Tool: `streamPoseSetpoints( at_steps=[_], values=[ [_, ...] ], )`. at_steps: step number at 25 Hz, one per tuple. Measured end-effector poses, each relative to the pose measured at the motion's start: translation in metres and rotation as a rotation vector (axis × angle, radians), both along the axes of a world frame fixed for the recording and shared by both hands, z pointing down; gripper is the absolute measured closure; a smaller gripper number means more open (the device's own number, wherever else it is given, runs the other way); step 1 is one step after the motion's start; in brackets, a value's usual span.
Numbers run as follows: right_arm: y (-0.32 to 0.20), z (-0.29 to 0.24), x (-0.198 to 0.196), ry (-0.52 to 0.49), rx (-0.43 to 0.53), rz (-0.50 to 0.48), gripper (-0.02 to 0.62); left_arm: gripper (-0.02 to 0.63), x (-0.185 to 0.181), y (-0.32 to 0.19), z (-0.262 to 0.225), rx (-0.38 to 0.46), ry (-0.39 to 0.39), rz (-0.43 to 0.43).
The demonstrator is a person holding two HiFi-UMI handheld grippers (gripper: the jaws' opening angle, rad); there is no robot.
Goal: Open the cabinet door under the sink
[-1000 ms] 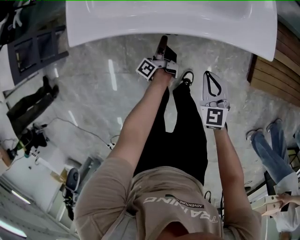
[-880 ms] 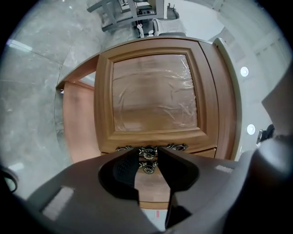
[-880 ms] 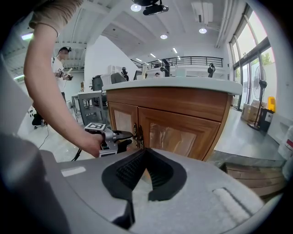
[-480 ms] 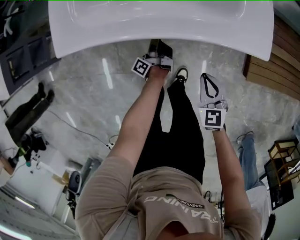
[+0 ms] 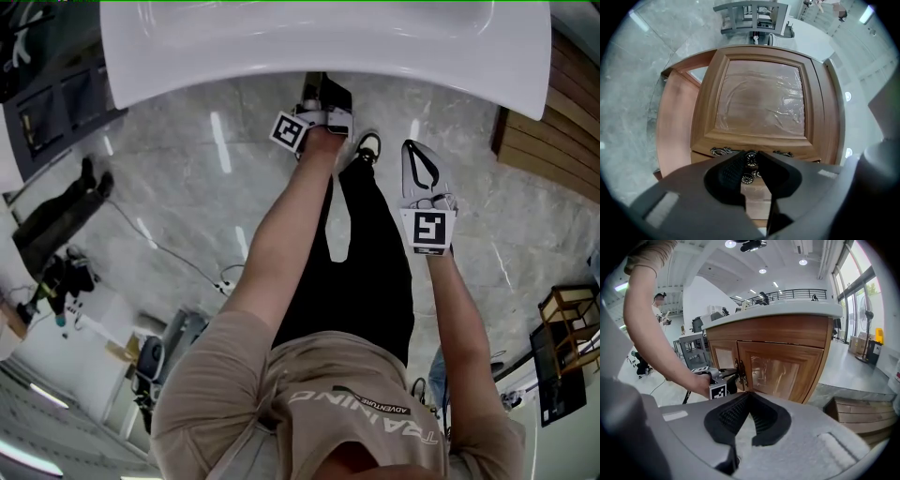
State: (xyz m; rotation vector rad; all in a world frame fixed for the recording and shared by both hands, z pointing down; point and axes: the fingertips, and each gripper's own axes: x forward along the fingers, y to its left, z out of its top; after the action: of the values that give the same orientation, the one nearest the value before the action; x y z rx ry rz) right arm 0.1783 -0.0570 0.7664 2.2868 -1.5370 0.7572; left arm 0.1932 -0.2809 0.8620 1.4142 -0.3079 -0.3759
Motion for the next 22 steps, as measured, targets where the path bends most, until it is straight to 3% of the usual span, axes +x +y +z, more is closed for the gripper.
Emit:
streamPoseSetpoints(
  at_steps=[6, 13, 22],
  values=[
    [0.01, 0.003, -0.004, -0.018, -0.023, 0.014, 0.594, 0.508, -0.007, 0.005, -0.003, 0.041, -0.015, 0.136],
    [0.021, 0.018, -0.023, -0.046, -0.06, -0.023, 0.594, 0.508, -0.025, 0.013, 0.0, 0.066, -0.008, 0.17],
    [-0.002, 0.023, -0.049, -0.104, -0.054, 0.01, 0.594, 0.509, -0.05, 0.024, -0.004, 0.037, -0.015, 0.316]
  ],
)
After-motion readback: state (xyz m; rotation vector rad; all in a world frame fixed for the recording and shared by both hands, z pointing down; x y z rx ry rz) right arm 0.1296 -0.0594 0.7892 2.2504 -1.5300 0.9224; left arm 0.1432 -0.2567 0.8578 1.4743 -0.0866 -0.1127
